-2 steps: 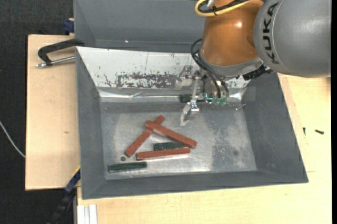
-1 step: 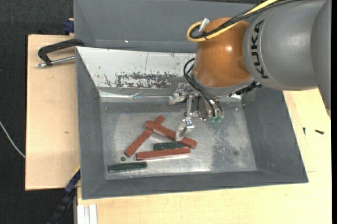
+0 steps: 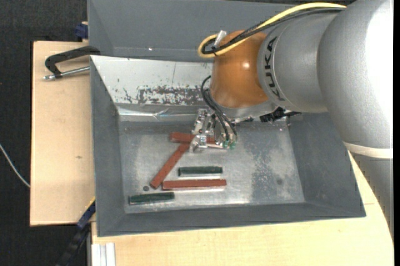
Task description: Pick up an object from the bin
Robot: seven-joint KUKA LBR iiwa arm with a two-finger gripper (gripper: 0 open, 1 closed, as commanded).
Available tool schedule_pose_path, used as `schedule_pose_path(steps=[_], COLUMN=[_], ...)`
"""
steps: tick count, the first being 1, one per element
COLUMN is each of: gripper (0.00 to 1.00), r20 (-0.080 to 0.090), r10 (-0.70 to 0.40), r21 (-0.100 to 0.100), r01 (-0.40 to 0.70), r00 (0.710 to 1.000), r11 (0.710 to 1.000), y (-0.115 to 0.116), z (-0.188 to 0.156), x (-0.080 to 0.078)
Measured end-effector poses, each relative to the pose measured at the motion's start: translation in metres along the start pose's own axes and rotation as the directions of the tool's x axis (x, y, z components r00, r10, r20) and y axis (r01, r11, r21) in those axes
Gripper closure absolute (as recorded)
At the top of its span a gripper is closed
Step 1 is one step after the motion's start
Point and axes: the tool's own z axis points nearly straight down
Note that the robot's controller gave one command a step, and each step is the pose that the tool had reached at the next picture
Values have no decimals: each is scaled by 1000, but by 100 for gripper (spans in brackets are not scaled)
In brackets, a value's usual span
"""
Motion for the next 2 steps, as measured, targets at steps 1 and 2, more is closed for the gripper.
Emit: schedule_pose_path(steps=[1, 2], gripper=[100, 100], r20=[0, 15], r10=[0, 13], r21=[0, -3], r01=[0, -13], r00=[1000, 1000], r11=[1000, 1000], y=[0, -7], z=[0, -183], x=[0, 10])
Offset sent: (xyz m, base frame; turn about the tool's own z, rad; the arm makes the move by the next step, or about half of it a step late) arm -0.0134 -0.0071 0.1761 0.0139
